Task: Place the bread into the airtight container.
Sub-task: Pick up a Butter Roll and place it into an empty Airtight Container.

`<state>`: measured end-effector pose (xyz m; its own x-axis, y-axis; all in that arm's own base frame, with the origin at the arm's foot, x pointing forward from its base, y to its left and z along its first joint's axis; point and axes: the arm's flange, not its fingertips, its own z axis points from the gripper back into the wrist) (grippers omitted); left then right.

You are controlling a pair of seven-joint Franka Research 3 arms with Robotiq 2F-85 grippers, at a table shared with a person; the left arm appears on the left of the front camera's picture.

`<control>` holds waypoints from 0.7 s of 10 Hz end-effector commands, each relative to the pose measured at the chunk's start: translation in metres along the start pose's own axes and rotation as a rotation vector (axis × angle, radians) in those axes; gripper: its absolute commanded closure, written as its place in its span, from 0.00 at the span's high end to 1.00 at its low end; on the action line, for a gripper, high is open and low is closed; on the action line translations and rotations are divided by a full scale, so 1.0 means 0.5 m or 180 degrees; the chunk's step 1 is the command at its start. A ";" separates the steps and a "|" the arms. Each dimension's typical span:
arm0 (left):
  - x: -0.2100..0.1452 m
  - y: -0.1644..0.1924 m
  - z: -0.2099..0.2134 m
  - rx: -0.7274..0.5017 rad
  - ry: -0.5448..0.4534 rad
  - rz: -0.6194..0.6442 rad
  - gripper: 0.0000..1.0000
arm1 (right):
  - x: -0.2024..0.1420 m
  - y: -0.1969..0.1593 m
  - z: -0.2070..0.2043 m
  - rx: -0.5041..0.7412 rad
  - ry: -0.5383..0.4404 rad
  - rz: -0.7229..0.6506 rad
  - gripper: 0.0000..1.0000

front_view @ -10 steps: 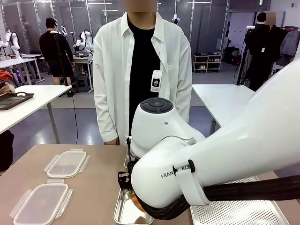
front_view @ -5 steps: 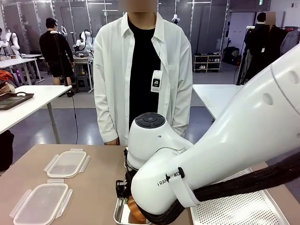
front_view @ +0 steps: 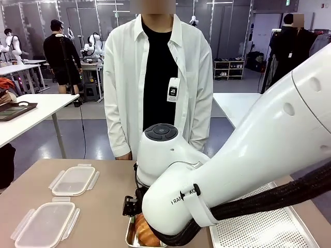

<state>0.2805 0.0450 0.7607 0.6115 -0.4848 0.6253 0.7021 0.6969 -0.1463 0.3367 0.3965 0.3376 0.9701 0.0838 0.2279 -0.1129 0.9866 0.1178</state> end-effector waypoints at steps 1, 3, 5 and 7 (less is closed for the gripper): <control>0.002 -0.002 0.002 -0.0024 -0.0016 -0.0051 1.00 | 0.002 0.000 0.001 0.0019 -0.0003 -0.0007 1.00; 0.002 -0.002 0.002 -0.0024 -0.0016 -0.0051 1.00 | 0.002 0.000 0.001 0.0019 -0.0003 -0.0007 1.00; 0.002 -0.002 0.002 -0.0024 -0.0016 -0.0051 1.00 | 0.002 0.000 0.001 0.0019 -0.0003 -0.0007 1.00; 0.002 -0.002 0.002 -0.0024 -0.0016 -0.0051 1.00 | 0.002 0.000 0.001 0.0019 -0.0003 -0.0007 1.00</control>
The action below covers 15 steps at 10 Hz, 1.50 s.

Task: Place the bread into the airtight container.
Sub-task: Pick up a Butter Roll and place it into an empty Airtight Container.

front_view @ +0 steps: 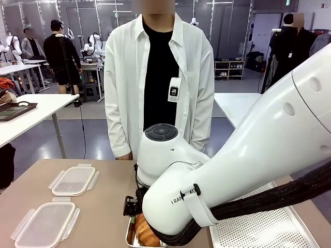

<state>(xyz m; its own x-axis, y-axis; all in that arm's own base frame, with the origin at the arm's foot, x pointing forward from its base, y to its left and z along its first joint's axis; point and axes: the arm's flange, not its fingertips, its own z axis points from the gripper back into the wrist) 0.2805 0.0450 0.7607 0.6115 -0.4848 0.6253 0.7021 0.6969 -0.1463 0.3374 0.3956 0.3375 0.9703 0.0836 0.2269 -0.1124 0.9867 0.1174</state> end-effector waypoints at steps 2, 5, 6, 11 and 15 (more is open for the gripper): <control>0.002 -0.002 0.002 -0.0024 -0.0016 -0.0051 1.00 | 0.000 0.002 0.001 0.0021 -0.0007 -0.0005 1.00; 0.002 -0.002 0.002 -0.0024 -0.0016 -0.0051 1.00 | 0.000 0.002 0.001 0.0021 -0.0007 -0.0005 1.00; 0.002 -0.002 0.002 -0.0024 -0.0016 -0.0051 1.00 | 0.000 0.002 0.001 0.0021 -0.0007 -0.0005 1.00; 0.002 -0.002 0.002 -0.0024 -0.0016 -0.0051 1.00 | -0.011 -0.100 0.240 0.0221 -0.0066 0.0554 1.00; 0.002 -0.002 0.002 -0.0024 -0.0016 -0.0051 1.00 | -0.001 -0.285 0.443 0.0323 -0.0253 0.1013 1.00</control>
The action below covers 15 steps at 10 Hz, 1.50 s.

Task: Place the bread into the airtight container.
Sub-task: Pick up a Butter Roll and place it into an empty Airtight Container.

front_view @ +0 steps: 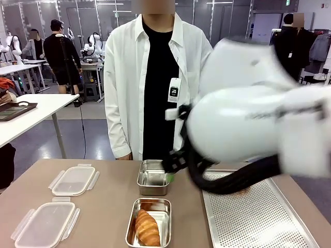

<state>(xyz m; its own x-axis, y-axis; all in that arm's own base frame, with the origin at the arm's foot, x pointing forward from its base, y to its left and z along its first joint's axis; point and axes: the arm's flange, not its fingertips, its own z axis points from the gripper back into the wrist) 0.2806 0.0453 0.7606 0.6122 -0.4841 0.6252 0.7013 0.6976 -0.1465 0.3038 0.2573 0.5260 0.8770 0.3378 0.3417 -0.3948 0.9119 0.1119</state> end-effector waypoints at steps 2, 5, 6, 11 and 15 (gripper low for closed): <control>0.002 -0.003 0.002 -0.0025 -0.0016 -0.0054 1.00 | -0.017 -0.172 0.097 0.0036 -0.0089 0.0272 1.00; 0.002 -0.003 0.002 -0.0025 -0.0016 -0.0054 1.00 | 0.038 -0.355 0.079 -0.0069 -0.0380 0.0279 1.00; 0.002 -0.003 0.002 -0.0025 -0.0016 -0.0054 1.00 | 0.051 -0.398 0.055 -0.0145 -0.0376 0.0466 1.00; 0.002 -0.003 0.002 -0.0025 -0.0016 -0.0054 1.00 | 0.126 -0.527 -0.127 -0.0015 0.0031 0.0729 1.00; 0.002 -0.003 0.002 -0.0025 -0.0016 -0.0054 1.00 | -0.147 -0.818 0.118 0.0767 -0.0506 -0.0241 1.00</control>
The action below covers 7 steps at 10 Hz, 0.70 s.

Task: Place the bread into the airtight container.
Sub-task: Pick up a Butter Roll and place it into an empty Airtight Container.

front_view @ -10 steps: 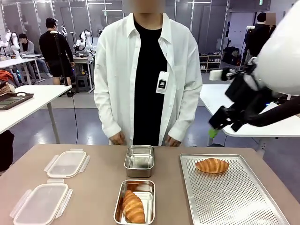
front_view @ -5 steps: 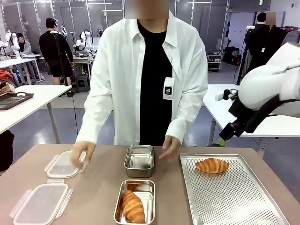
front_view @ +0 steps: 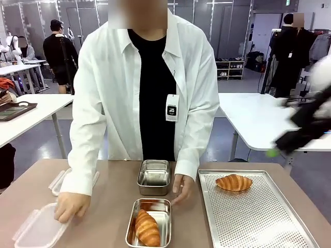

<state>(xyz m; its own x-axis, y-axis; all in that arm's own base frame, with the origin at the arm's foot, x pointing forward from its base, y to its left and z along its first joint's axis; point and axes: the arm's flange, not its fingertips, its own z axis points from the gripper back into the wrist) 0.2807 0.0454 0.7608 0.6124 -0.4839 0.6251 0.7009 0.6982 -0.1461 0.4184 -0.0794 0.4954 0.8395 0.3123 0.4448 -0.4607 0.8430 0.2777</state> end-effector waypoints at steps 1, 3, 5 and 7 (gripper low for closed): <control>0.002 -0.003 0.001 -0.0028 -0.0016 -0.0055 1.00 | -0.182 -0.141 0.174 0.0172 -0.0360 -0.0549 1.00; 0.002 -0.003 0.001 -0.0028 -0.0016 -0.0055 1.00 | -0.337 -0.181 0.223 0.0203 -0.0741 -0.0922 1.00; 0.002 -0.003 0.001 -0.0028 -0.0016 -0.0055 1.00 | -0.408 -0.175 0.195 0.0037 -0.0644 -0.1164 1.00; 0.002 -0.003 0.001 -0.0028 -0.0016 -0.0055 1.00 | -0.432 -0.200 0.247 0.0162 -0.0764 -0.1184 1.00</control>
<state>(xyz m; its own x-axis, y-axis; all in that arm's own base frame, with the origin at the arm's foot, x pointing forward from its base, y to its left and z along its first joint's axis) 0.2807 0.0452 0.7610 0.6121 -0.4843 0.6252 0.7010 0.6981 -0.1456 0.2451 -0.2768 0.4587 0.8677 -0.1434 0.4760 -0.1232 0.8655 0.4855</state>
